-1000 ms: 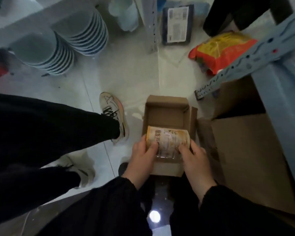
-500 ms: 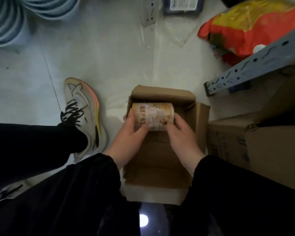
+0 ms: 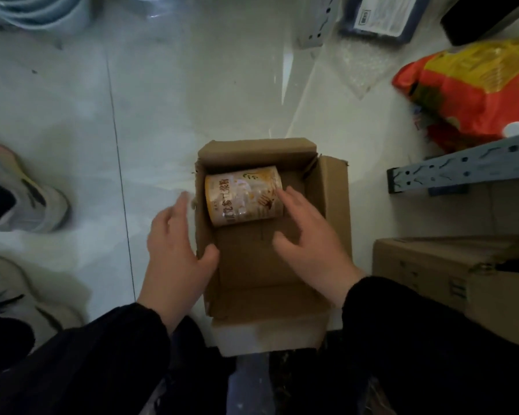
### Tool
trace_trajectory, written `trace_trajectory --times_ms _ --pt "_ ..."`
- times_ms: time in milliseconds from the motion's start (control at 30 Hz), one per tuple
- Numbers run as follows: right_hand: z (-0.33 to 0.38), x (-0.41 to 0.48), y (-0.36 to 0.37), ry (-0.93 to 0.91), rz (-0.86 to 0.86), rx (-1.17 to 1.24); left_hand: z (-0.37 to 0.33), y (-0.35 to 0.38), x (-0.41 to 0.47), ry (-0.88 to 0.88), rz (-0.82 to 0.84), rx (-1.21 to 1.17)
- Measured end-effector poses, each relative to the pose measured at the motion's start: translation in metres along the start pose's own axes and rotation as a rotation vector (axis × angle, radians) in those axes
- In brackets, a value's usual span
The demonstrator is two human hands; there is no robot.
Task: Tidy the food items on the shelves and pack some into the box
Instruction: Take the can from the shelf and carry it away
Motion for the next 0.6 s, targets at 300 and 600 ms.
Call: trace_trajectory --times_ms 300,600 --pt "-0.059 -0.05 0.013 0.023 0.231 -0.565 0.028 0.032 -0.01 -0.278 0.259 -0.444" --pt "-0.043 -0.057 0.018 0.065 0.091 -0.41 0.022 0.035 -0.05 0.213 0.098 0.143"
Point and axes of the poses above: each hand's wrist, its own x-axis towards the middle knuckle, its own y-axis out of the palm, z = x × y, the point moved 8 cm from there along x, towards the middle knuckle, and after that the axes turned 3 degrees about -y, right-handed, at the moved point
